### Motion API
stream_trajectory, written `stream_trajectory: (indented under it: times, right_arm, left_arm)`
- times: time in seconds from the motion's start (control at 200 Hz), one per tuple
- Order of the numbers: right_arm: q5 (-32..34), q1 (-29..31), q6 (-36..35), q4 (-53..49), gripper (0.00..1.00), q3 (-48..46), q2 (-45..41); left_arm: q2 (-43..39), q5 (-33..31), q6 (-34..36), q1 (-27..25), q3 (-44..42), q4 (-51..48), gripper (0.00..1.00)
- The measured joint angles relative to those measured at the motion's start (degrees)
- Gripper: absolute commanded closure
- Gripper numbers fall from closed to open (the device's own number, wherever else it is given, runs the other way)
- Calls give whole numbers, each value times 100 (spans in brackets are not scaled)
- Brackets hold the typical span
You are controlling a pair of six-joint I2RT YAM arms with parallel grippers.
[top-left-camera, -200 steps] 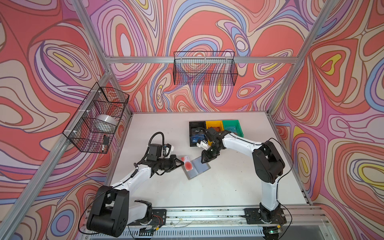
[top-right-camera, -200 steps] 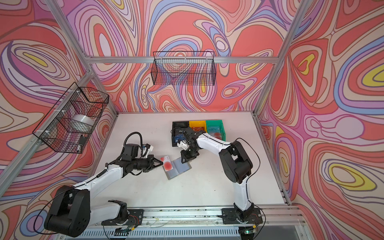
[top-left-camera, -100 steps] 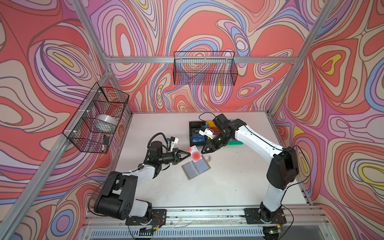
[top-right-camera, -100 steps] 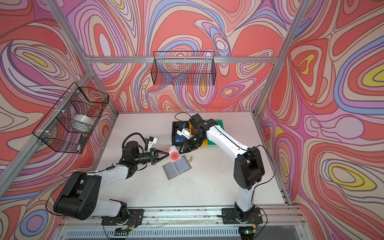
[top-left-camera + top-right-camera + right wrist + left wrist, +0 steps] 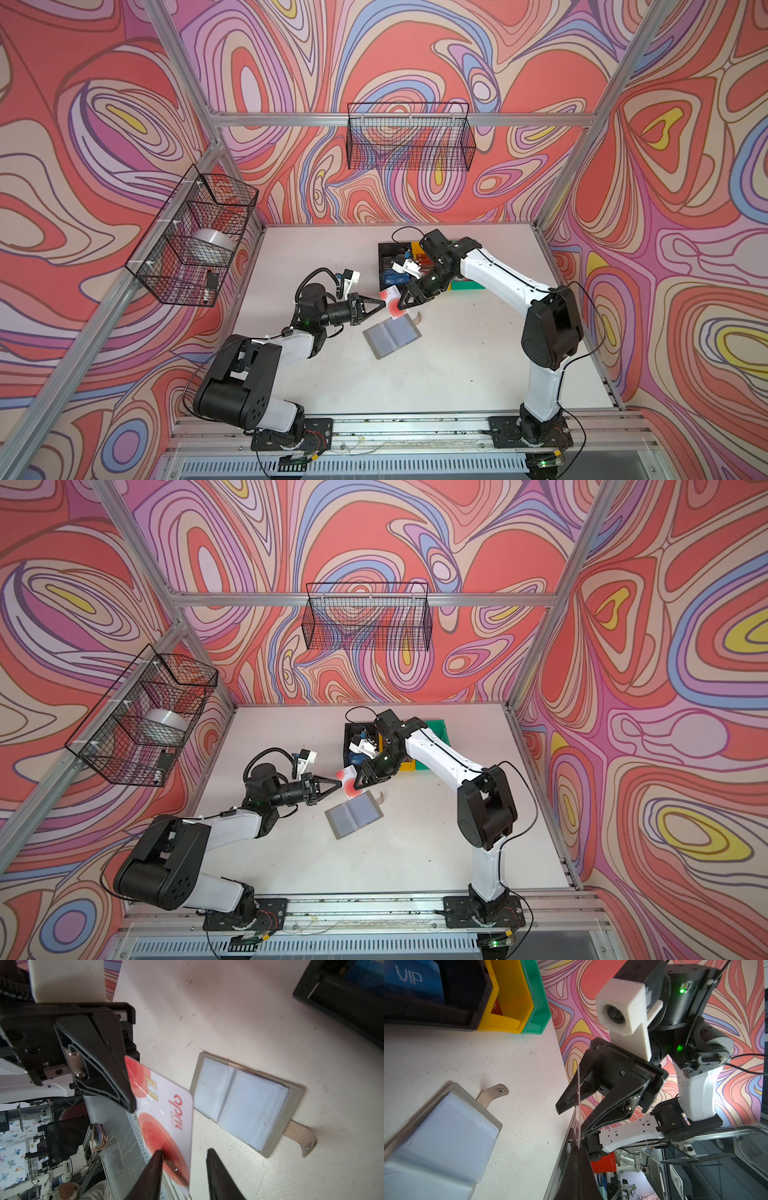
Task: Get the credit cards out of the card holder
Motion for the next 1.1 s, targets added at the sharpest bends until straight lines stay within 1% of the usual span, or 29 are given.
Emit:
stream_trajectory:
  times: [0.09,0.18,0.255,0.346,0.411,0.441,0.536,0.631,0.671,0.736,0.816,0.907,0.972,1.102]
  right_arm:
    - [-129,0,-39,-13,74,31,0]
    - [-236,0,-90,-11,82,31,0]
    - [-282,-7,-101,-11,90,31,0]
    - [-442,-13,-153,-31,100,33,-2]
    - [-470,2,-195,-72,100,39,-4]
    - [-468,9,-225,-103,100,42,-4]
    - [-472,-4,-527,-420,100,175,0]
    - [-369,-26,-977,-828,100,450,2]
    - [-199,-37,-1143,-964,100,562,0]
    - [334,-39,-1366,-1121,100,664,-11]
    - [1287,-68,-1657,-1353,100,728,-24]
    - [2391,-205,-2033,-1558,100,752,-35]
    - [3112,-501,-2247,-1709,100,896,-22]
    - [4140,-1340,-2673,-1810,100,1550,61]
  left_arm:
    - [0,-15,35,0,0,-28,100]
    - [0,-31,59,0,0,-72,100]
    - [0,-37,85,2,0,-118,89]
    - [0,-103,155,2,-17,-240,81]
    - [-4,-101,243,0,-39,-363,73]
    - [-7,-101,291,0,-44,-426,71]
    - [-76,-109,527,0,-66,-831,70]
    - [-297,-210,994,0,-59,-1637,70]
    - [-428,-280,1263,0,-42,-2100,70]
    - [-623,-415,1683,0,57,-2881,70]
    - [-824,-595,2151,-2,297,-3775,69]
    - [-968,-765,2509,-4,573,-4411,70]
    - [-1012,-859,2699,-4,710,-4723,69]
    - [-1016,-999,2898,-4,791,-5104,70]
